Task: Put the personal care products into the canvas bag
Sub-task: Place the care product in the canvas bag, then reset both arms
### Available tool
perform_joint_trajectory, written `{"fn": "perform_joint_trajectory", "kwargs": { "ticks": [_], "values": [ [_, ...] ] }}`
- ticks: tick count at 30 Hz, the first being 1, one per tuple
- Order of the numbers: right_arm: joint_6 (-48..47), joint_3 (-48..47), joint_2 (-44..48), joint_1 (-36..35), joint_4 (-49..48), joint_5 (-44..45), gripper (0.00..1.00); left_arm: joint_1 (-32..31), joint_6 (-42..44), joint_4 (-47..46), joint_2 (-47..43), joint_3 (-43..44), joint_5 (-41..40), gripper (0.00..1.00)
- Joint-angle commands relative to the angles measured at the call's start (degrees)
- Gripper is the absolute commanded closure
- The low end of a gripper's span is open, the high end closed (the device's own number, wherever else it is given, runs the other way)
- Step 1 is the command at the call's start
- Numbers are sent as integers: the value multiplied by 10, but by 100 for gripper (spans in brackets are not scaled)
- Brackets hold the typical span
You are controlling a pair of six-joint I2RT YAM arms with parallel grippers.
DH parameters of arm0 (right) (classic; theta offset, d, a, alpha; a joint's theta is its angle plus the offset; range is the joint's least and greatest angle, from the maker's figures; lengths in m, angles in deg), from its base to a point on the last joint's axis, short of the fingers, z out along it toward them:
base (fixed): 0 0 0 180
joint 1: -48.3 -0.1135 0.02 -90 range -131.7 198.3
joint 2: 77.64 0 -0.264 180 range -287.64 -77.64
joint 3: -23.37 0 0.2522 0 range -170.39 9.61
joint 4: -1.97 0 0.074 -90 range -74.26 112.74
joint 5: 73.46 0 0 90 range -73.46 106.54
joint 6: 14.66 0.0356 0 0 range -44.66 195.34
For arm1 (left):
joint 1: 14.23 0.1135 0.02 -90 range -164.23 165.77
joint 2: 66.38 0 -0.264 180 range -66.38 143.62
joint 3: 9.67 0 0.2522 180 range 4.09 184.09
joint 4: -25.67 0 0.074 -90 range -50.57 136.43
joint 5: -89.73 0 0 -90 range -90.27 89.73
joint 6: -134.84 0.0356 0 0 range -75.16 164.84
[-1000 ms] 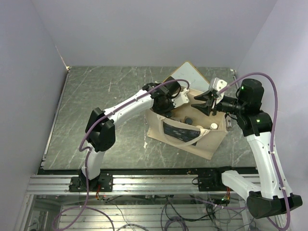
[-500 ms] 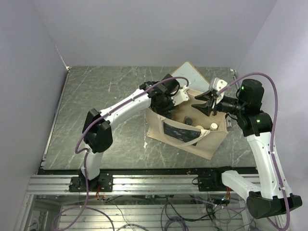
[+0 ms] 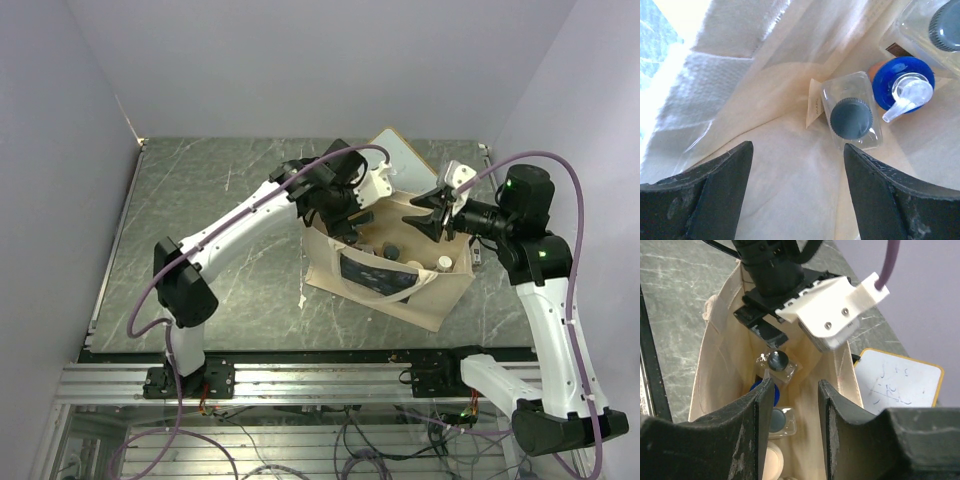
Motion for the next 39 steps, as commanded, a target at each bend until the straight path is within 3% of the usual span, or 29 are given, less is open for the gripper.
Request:
{"fn": "perform_joint_trajectory", "kwargs": {
  "ticks": [1,14,24,28,35,39],
  "values": [
    [12,-33,7,4,17,29,59,0,-2,6,-49,26,11,16],
    [135,-51,29,44,17,238,52,21,-3,-61,-188,-32,15,10],
    [199,-46,20,95,-36,421,49,129,-140,-193,-294,-123,-22,9],
    [210,-39,19,118,-42,429,45,178,-197,-247,-341,-189,-54,6],
    [228,-30,42,197,-49,380,29,245,-261,-326,-422,-289,-77,1],
    [231,-21,58,220,-50,358,10,265,-254,-350,-466,-333,-106,1]
  ]
}}
